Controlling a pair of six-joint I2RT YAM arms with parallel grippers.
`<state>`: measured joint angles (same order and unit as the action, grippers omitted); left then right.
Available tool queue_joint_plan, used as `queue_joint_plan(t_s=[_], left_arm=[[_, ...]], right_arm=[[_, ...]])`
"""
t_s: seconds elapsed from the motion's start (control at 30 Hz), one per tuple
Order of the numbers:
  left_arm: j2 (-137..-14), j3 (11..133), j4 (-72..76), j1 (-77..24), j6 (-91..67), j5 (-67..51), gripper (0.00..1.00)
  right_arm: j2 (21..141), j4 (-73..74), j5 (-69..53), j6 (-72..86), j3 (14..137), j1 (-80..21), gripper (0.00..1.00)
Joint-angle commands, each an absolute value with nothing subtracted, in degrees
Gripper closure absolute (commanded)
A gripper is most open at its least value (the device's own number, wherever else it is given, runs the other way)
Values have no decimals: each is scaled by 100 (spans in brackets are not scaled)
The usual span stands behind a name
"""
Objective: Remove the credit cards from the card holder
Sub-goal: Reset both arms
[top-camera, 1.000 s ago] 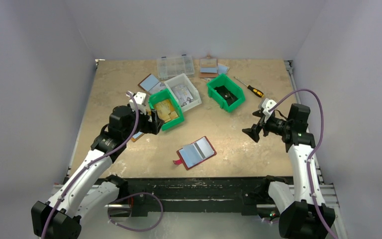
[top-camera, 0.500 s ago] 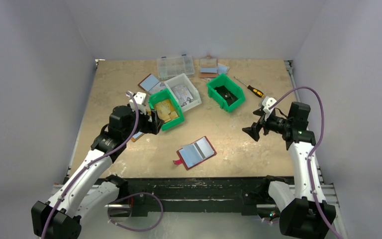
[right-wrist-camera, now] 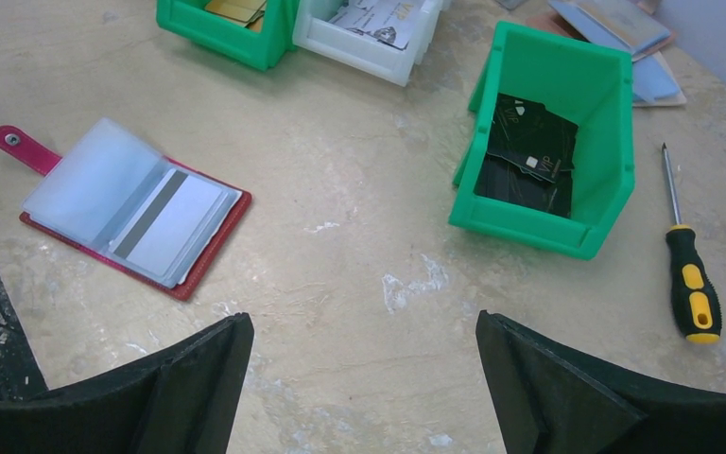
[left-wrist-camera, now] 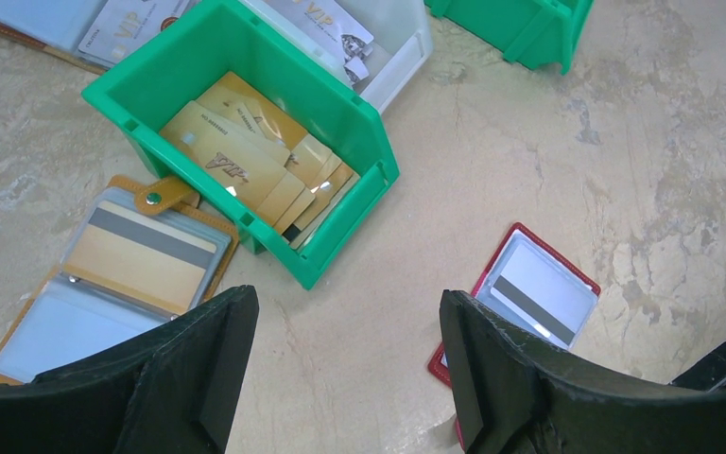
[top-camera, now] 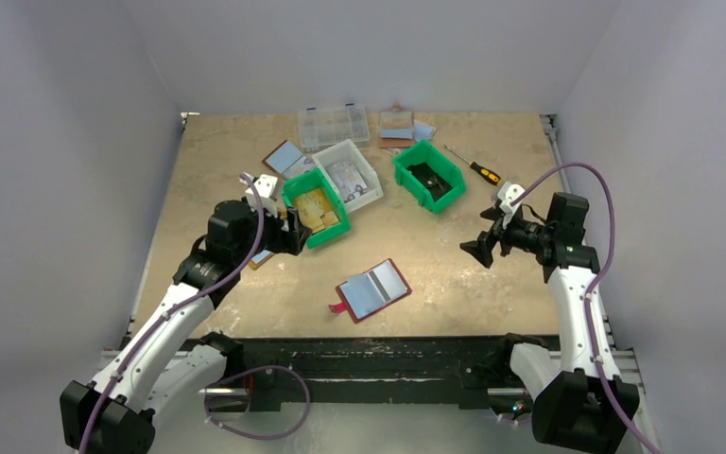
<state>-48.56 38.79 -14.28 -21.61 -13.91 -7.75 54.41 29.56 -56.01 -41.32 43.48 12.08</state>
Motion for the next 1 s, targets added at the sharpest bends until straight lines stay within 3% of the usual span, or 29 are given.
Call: queue_joint_plan(t_s=[0.0,0.97], left_arm=[[-4854,4094,-1230,-2094,-1390,-809,25],[-4924,4089,-1196,-2004,-1398,-939,25]], right_arm=[[5458,2970,-5643,-4058,4629,1239,1],[5590,3032,-5459,-4052,4692,1239,1]])
